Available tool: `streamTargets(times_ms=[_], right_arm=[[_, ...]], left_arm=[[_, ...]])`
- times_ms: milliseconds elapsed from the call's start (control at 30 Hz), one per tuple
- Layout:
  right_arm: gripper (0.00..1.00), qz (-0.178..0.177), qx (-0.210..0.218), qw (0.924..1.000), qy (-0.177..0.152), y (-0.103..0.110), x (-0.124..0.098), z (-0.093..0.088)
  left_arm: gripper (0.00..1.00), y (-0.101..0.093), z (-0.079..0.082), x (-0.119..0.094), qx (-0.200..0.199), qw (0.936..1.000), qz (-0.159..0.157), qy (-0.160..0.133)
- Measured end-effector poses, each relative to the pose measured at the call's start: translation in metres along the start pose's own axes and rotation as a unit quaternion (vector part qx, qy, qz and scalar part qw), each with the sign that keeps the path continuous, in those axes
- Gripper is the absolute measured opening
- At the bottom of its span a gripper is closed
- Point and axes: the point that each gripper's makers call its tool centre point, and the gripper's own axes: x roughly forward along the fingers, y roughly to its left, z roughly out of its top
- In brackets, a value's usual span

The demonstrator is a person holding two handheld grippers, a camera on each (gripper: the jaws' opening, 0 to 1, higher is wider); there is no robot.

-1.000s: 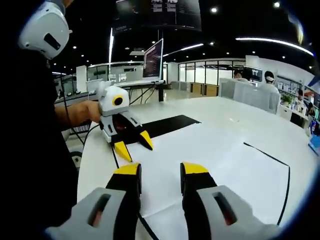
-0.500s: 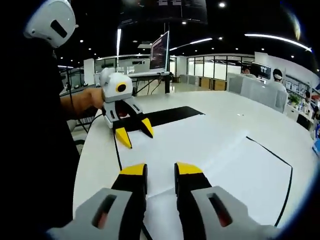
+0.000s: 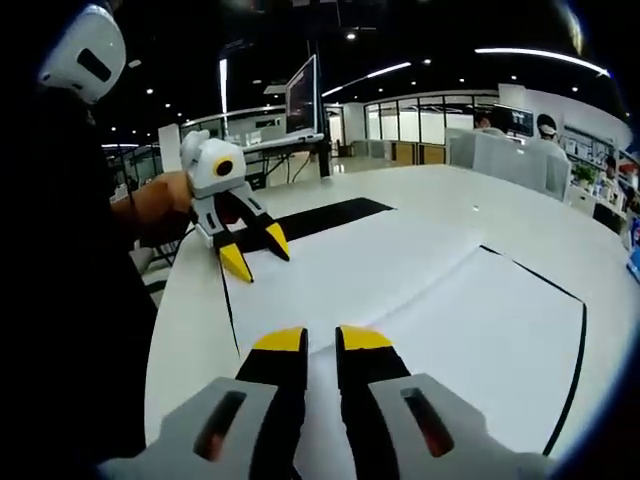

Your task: Flip through the bound document one page at a time

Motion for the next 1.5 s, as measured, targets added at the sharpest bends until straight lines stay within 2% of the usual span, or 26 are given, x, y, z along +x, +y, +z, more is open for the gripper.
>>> streamTargets(times_ms=[233,433,633,800,900,1033,1167,1267,1500], right_arm=[[0.14,0.001,-0.006,0.9997,-0.024,-0.005,-0.006,0.009],[0.14,-0.003,-0.019,0.9988,-0.046,-0.009,-0.014,0.016],[0.14,0.001,-0.020,0.9988,-0.045,-0.010,-0.020,0.012],[0.10,0.009,-0.019,0.9989,-0.042,-0.010,-0.021,0.008],[0.03,0.020,-0.004,0.9986,-0.048,-0.008,-0.021,0.011],[0.02,0.017,0.004,0.9982,-0.058,-0.011,-0.019,0.016],[0.02,0.014,0.000,0.9985,-0.054,-0.012,-0.016,0.015],[0.02,0.016,-0.007,0.9991,-0.039,-0.010,-0.012,0.010],[0.02,0.033,-0.030,0.9988,-0.018,0.000,-0.007,0.005]], left_arm=[[0.33,0.000,0.000,0.001,-0.005,0.9996,0.009,0.027],[0.33,0.001,-0.001,0.000,-0.011,0.9995,0.017,0.025],[0.33,0.001,-0.001,0.000,-0.016,0.9994,0.022,0.021],[0.33,0.000,-0.001,0.000,-0.016,0.9994,0.024,0.022],[0.33,0.000,-0.001,0.001,-0.015,0.9991,0.027,0.029],[0.32,0.000,-0.001,0.001,-0.015,0.9990,0.027,0.031],[0.32,0.000,-0.002,0.000,-0.017,0.9991,0.028,0.026],[0.32,0.000,-0.002,0.000,-0.018,0.9991,0.030,0.022],[0.31,-0.001,-0.001,0.000,-0.013,0.9991,0.030,0.026]])
